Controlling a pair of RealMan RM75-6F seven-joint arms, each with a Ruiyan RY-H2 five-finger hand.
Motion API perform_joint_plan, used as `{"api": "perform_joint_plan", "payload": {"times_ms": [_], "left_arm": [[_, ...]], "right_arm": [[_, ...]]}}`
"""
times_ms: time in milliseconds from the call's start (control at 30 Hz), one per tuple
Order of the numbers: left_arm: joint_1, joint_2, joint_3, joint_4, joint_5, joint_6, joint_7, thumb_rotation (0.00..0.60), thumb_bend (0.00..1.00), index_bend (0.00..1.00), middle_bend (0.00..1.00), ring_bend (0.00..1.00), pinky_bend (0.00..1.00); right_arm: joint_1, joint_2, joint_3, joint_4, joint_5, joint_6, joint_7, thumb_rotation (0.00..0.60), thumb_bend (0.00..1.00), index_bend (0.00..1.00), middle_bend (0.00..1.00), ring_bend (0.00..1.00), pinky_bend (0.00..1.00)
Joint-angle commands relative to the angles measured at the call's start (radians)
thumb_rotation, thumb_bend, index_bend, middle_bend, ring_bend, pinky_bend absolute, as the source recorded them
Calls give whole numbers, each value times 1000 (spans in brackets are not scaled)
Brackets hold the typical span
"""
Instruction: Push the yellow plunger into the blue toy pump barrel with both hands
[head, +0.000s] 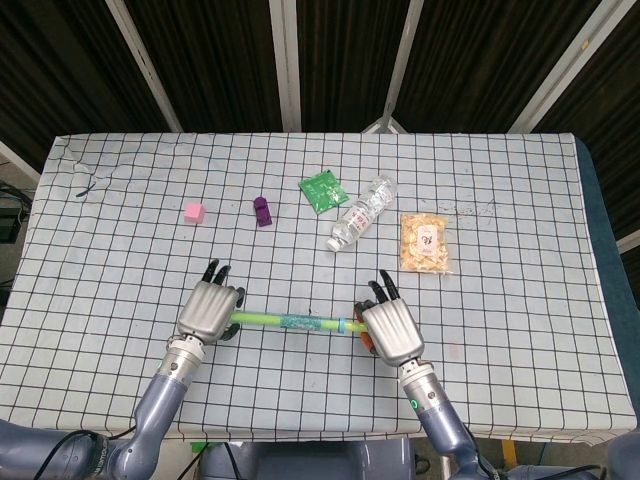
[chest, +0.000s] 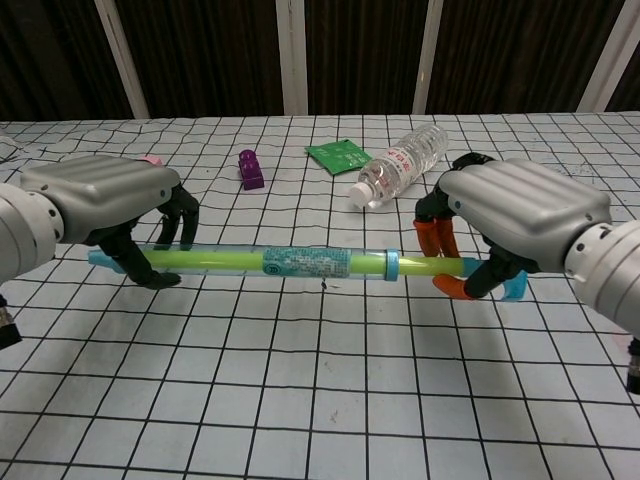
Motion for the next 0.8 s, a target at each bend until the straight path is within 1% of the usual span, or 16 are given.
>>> {"api": "perform_joint_plan", "payload": {"times_ms": [33, 67, 133, 200, 233, 333, 500, 633, 800], "left_arm": [[1, 12, 2, -8, -10, -7, -4, 600, 324, 335, 336, 104, 0], [1, 15, 2, -9, -12, -9, -5, 600, 300, 313, 308, 103, 0], [2, 25, 3, -14, -19, -15, -11, 600, 246, 269, 257, 95, 0], [2, 32, 4, -18, -19, -20, -17, 600, 210, 240, 230, 82, 0], [2, 35, 5, -20, -18, -23, -21, 600, 203, 232, 224, 77, 0], [5, 43, 11, -28, -16, -28, -32, 600, 183, 215, 215, 73, 0], [13, 57, 23, -49, 0, -25, -48, 600, 178, 210, 207, 73, 0], [38, 89, 40, -75, 38, -8, -89, 600, 178, 204, 186, 71, 0], [93, 164, 93, -102, 140, 18, -169, 600, 178, 182, 149, 42, 0]], "right_arm": [[1, 12, -7, 1, 2, -4, -11, 600, 435, 324, 348, 59, 0], [1, 14, -8, 1, 4, -5, -13, 600, 435, 225, 290, 31, 0], [0, 26, -13, -3, 20, -10, -37, 600, 435, 82, 202, 3, 0], [0, 34, -17, -13, 38, -10, -65, 600, 432, 24, 145, 0, 0], [-1, 38, -20, -19, 51, -9, -86, 600, 427, 3, 100, 0, 0], [-1, 52, -28, -55, 106, -5, -161, 600, 413, 0, 37, 0, 0], [-2, 74, -32, -92, 134, 15, -211, 600, 409, 0, 16, 0, 0], [-16, 110, -36, -123, 121, 39, -188, 600, 408, 0, 11, 0, 0], [-59, 182, -60, -145, 75, 78, -100, 600, 399, 0, 5, 0, 0]]}}
